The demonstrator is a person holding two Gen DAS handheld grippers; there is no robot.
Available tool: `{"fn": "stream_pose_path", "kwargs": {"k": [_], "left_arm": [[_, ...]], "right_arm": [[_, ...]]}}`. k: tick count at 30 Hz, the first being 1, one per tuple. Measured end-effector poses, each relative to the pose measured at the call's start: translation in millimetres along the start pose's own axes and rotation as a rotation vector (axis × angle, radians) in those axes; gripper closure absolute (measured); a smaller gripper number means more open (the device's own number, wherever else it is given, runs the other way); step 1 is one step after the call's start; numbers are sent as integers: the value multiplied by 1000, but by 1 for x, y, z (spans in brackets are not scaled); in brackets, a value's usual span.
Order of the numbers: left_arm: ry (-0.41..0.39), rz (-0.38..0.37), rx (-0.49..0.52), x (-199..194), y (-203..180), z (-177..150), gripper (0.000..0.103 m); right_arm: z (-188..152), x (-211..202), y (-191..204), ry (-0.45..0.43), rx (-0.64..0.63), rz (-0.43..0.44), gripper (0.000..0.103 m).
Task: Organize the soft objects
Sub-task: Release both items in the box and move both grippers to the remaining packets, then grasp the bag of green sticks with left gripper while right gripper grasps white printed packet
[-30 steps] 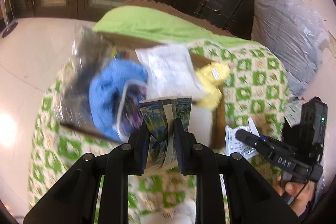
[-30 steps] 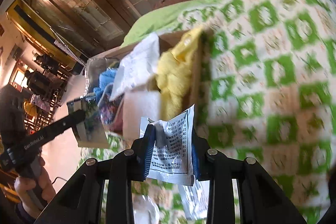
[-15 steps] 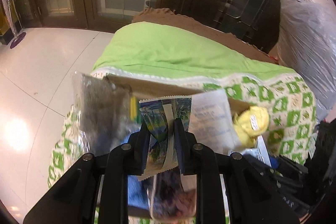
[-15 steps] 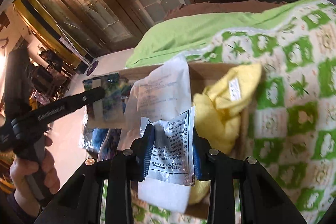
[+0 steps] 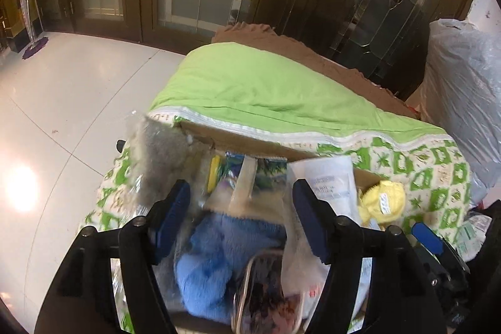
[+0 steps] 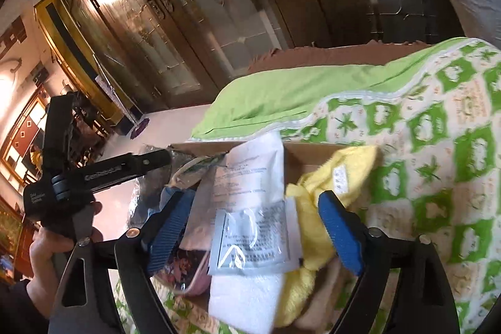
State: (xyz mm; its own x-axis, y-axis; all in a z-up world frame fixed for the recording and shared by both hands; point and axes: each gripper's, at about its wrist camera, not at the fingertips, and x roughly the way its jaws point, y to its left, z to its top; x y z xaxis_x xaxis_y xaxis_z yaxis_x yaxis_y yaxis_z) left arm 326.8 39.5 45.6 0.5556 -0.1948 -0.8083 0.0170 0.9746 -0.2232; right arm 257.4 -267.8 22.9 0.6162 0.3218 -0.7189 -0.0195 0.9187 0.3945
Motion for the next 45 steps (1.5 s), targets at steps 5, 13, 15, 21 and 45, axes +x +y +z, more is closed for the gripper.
{"fn": "stream_pose_path", "kwargs": {"k": [5,13,15,21,45], "left_arm": [[16,9,38,-28,5,-45,36],[128,-32,54,-51,-3,-141,36],[156,-58,49,-58,-12,-165,36],[245,-114,100,-70,-51,-237,36],[320,-122,301,-74,-120,-315,36]], "right_arm": [[-29,-26,-21,113,54,-35,9],[-87,-37,-40,274,113,-71,9],[-98,-38,-41,304,103,-76,9],[-124,-40,-36,389,51,-98,9],[-145,21,2,550,-209,-294,26]]}}
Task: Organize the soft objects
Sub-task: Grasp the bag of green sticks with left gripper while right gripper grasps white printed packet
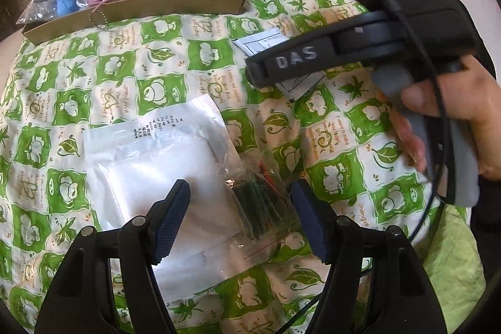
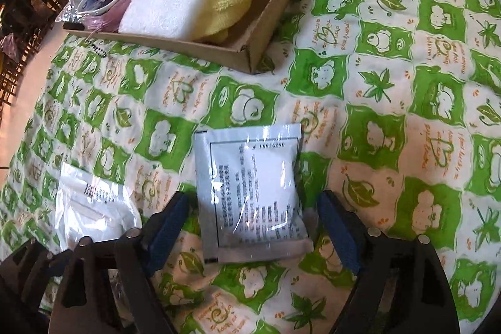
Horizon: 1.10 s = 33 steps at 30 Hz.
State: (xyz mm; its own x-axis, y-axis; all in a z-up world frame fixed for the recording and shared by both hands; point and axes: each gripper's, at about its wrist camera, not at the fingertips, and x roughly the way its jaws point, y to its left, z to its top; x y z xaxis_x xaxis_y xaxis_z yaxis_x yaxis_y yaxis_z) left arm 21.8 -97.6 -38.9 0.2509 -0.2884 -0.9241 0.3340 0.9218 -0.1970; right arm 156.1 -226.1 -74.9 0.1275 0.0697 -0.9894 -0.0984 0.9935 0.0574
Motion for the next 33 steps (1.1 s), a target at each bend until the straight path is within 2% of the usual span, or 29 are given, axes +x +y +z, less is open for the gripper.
{"fn": "stream_pose_path", "kwargs": {"k": [4,10,12,15,18,22,25,33], "left_arm": [[-12,-9,5,0,-6,3,36],[-45,6,51,-2,-20,8,36],[-15,2,55,7,-22,9,41],[36,30,62,26,-22,9,56],[38,26,59,32,-22,12,73],[20,21,60,31,-23,14,82],[-5,5,55,19,-20,13,83],[-29,-62,-58,-5,7,26,83]], "right_arm": [[2,-1,-7,-21,23,-1,41],[1,-3,-8,-27,15,-19,44],[0,-1,-4,-22,6,-28,44],[-1,-2,-4,-14,-1,-32,43],[0,5,0,-13,-4,-39,42],[1,5,0,-17,-3,-40,42],[0,4,-1,-29,5,-33,43],[-3,-5,-9,-55,22,-14,51]]}}
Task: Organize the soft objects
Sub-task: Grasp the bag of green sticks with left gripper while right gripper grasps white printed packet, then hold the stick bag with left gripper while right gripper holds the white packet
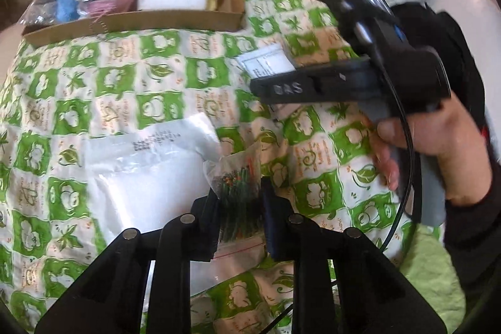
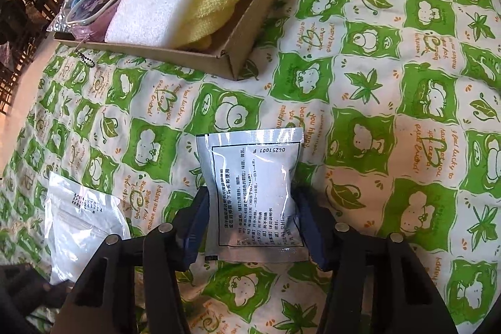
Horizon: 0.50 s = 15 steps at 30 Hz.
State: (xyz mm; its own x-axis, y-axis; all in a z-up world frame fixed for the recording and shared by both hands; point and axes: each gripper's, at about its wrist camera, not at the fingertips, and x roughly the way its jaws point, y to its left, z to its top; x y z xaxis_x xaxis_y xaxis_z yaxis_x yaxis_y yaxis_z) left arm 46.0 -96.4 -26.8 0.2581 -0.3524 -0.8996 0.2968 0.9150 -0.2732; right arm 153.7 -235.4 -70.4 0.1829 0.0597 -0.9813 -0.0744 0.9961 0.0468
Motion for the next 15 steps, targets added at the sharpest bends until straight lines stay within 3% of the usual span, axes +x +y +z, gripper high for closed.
{"fn": "stream_pose_path", "kwargs": {"k": [6,15], "left_arm": [[-15,-2,-62,-10,18,-1,83],[-23,3,-74,-14,23,-3,83]], "right_arm": [[-1,-13,-6,-27,21,44,60],[-1,-9,-5,-6,5,26,60]]}}
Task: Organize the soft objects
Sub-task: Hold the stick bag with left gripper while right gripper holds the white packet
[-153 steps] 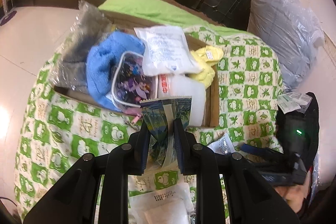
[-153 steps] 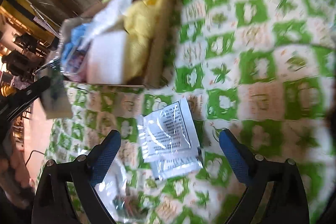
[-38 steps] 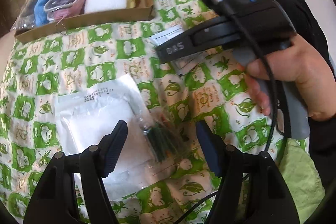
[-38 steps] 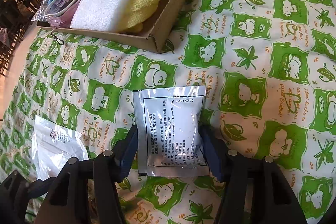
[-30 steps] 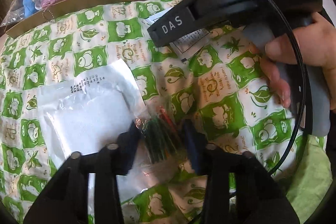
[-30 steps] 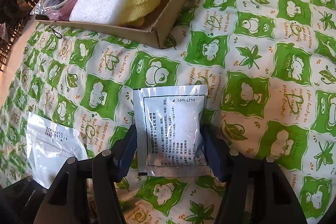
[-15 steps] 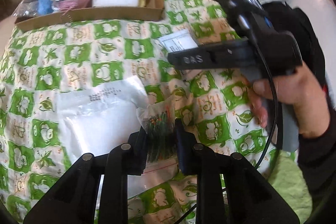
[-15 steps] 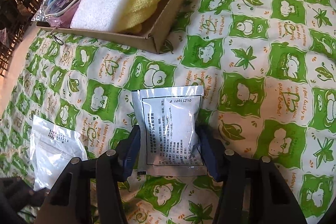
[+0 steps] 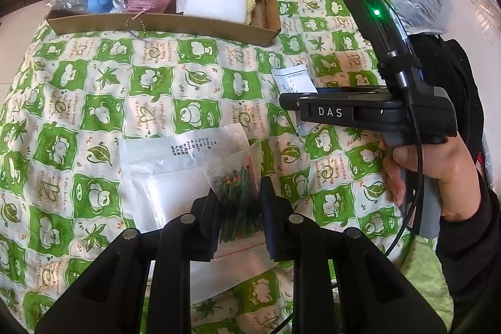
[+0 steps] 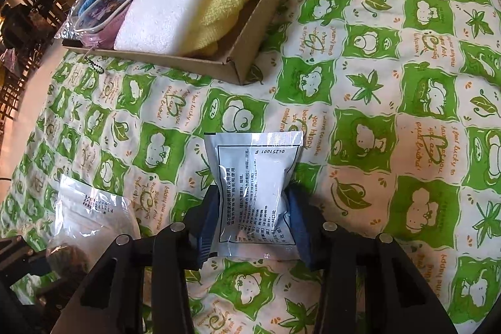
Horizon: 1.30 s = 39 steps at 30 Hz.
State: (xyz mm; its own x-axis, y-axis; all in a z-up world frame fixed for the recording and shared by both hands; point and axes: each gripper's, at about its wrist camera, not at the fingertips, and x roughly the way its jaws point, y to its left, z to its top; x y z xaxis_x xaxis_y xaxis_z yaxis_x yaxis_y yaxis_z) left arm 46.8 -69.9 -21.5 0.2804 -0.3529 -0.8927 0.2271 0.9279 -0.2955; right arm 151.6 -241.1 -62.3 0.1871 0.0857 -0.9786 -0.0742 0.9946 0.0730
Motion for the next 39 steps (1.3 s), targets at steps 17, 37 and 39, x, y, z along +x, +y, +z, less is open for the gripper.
{"fn": "stream_pose_path", "kwargs": {"k": [17,37,39], "left_arm": [[-7,6,-18,-2,7,-1,83],[-27,25,-66,-17,10,-1,83],[-39,30,-74,-22,12,-2,83]], "right_arm": [[0,8,6,-3,1,-6,60],[-1,4,5,-7,-1,-3,60],[-1,3,5,-8,0,0,60]]}}
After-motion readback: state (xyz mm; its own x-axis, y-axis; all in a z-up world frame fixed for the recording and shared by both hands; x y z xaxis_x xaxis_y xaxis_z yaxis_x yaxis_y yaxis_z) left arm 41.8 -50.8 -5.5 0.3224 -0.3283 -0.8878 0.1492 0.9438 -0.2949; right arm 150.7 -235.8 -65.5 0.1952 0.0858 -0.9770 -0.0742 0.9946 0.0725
